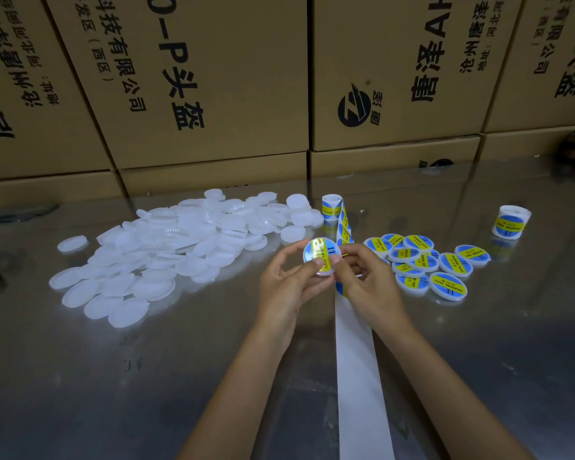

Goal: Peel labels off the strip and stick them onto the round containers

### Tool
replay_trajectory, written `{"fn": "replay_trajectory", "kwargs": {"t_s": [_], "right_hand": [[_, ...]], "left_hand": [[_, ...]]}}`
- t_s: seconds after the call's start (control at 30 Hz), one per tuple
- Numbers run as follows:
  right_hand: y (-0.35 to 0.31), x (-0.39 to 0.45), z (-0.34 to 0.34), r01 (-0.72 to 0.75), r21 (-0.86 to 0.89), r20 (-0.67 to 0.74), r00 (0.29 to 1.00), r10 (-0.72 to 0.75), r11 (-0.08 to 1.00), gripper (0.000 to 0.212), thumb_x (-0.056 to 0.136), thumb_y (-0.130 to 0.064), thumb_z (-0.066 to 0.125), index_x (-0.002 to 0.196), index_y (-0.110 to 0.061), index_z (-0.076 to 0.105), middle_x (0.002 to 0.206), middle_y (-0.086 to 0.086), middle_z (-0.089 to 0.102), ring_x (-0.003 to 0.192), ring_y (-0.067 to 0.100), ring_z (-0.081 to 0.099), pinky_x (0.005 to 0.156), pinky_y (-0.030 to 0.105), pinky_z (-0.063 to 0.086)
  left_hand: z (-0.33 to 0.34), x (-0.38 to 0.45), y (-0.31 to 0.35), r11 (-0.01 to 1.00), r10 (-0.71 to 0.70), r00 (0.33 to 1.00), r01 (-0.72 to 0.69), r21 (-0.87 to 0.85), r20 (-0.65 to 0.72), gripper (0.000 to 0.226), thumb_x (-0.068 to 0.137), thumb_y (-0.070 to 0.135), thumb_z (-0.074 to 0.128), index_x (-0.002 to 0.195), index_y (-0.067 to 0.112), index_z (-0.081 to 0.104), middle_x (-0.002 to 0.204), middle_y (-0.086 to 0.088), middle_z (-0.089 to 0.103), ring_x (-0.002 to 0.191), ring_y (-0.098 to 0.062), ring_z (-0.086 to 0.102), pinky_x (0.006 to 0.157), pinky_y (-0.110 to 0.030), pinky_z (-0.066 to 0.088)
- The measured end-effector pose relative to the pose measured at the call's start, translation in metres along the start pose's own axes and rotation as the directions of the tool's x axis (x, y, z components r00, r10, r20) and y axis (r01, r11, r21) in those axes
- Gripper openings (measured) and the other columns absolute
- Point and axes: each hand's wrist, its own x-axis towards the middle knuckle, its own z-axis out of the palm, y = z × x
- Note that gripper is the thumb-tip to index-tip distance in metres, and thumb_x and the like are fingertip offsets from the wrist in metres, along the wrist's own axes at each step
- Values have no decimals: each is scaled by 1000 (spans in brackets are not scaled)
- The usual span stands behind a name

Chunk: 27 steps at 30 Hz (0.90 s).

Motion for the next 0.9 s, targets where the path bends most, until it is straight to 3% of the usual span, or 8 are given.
{"fn": "replay_trajectory", "kwargs": {"t_s": [0.13,0.33,0.4,0.5,0.6,0.7,0.8,0.9], "right_hand": [[-1,1,-3,-10,26,-12,1000,10,1000,16,97,-13,60,95,-28,66,86,5,74,84,23,71,79,43,58],[1,2,-6,69,20,10,998,-69,997,33,101,-9,52,91,-37,66,81,-20,71,76,2,65,69,22,52],[2,3,-7,80,11,18,997,-80,997,32,101,-9,52,91,-37,65,83,-22,70,80,0,65,71,18,51],[3,3,-8,82,-12,32,996,-81,997,35,101,-8,51,89,-38,65,83,-21,70,79,-3,63,71,13,47],[2,2,-7,65,11,43,997,-65,998,33,101,-10,51,87,-35,67,81,-14,70,75,0,62,68,16,47],[0,2,-6,3,47,66,998,-6,999,24,102,-25,51,88,-18,70,72,6,65,65,9,56,63,29,45],[-5,-1,-2,-25,82,171,985,10,996,21,93,-39,58,96,-22,70,62,-4,58,60,6,51,60,23,43],[-6,-7,3,0,46,275,961,-13,999,22,84,-35,74,103,-28,66,61,-5,53,57,8,41,57,21,38]], "left_hand": [[-3,-1,-1,969,88,996,-80,235,-24,25,84,7,78,102,10,62,80,-15,77,69,-26,76,57,-26,58],[-5,2,-2,933,154,988,-134,334,-32,25,86,11,78,88,1,55,71,-18,73,55,-25,71,49,-29,56],[-4,1,0,931,145,989,-143,335,19,21,87,8,75,99,4,58,69,-16,72,52,-22,68,50,-29,57],[-6,1,5,927,85,983,-137,349,160,39,87,0,73,121,15,61,73,-9,71,55,-20,67,55,-30,59],[-9,0,8,921,57,976,-132,367,209,39,84,-2,75,118,13,65,80,-6,73,57,-21,69,57,-29,59],[-11,0,8,925,88,987,-130,357,133,27,85,3,76,109,10,67,75,-10,74,53,-23,69,52,-27,57],[-14,2,9,936,144,989,-146,321,29,11,89,11,74,97,7,68,71,-14,73,46,-21,65,45,-26,53],[-19,5,10,933,185,982,-163,319,-40,13,90,15,73,89,4,67,65,-12,72,39,-20,59,40,-25,50]]}}
